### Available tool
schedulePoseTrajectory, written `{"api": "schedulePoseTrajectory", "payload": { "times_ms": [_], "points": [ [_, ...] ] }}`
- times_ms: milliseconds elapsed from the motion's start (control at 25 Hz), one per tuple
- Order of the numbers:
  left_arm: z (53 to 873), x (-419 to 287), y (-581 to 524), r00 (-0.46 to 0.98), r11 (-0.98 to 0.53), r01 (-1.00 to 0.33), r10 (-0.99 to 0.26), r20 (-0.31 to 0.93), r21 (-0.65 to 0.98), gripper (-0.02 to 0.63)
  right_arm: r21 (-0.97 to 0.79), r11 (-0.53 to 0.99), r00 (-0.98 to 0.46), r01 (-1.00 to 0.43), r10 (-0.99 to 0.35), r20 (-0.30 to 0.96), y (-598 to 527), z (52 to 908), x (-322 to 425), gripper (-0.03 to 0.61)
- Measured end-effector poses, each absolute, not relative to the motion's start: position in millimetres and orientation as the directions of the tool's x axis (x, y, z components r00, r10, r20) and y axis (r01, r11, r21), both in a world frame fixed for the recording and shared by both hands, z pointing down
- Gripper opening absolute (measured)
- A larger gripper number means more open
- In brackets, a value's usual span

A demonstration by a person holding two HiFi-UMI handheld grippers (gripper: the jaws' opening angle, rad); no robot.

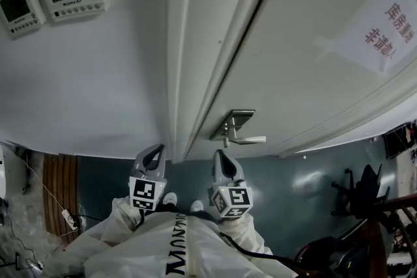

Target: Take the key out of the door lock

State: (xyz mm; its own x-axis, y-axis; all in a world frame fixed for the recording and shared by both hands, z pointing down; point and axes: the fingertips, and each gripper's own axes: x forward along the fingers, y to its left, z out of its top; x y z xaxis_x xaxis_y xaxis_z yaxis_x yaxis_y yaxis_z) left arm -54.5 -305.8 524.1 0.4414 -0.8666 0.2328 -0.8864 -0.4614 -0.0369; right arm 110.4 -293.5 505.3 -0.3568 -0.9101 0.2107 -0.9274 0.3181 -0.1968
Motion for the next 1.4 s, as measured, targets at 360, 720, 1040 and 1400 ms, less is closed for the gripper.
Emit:
{"api": "schedulePoseTrajectory", "payload": {
  "times_ms": [360,720,1040,1400],
  "points": [
    [528,-13,-305,0.444,-0.47,-0.881,-0.858,0.257,-0.048,0.0,-0.245,0.322,-0.379,-0.914,-0.894,0.239,-292,525,138,0.002],
    [526,15,-303,0.446,-0.479,-0.875,-0.855,0.265,-0.072,0.0,-0.253,0.309,-0.37,-0.917,-0.895,0.249,-294,532,165,0.003],
    [527,7,-294,0.419,-0.457,-0.885,-0.864,0.28,-0.087,0.0,-0.61,0.25,-0.462,-0.752,-0.86,0.217,-301,563,165,0.097],
    [532,-25,-284,0.347,-0.395,-0.913,-0.885,0.311,-0.104,0.0,-0.998,0.044,-0.426,-0.054,-0.905,-0.017,-315,603,178,0.127]
  ]
}}
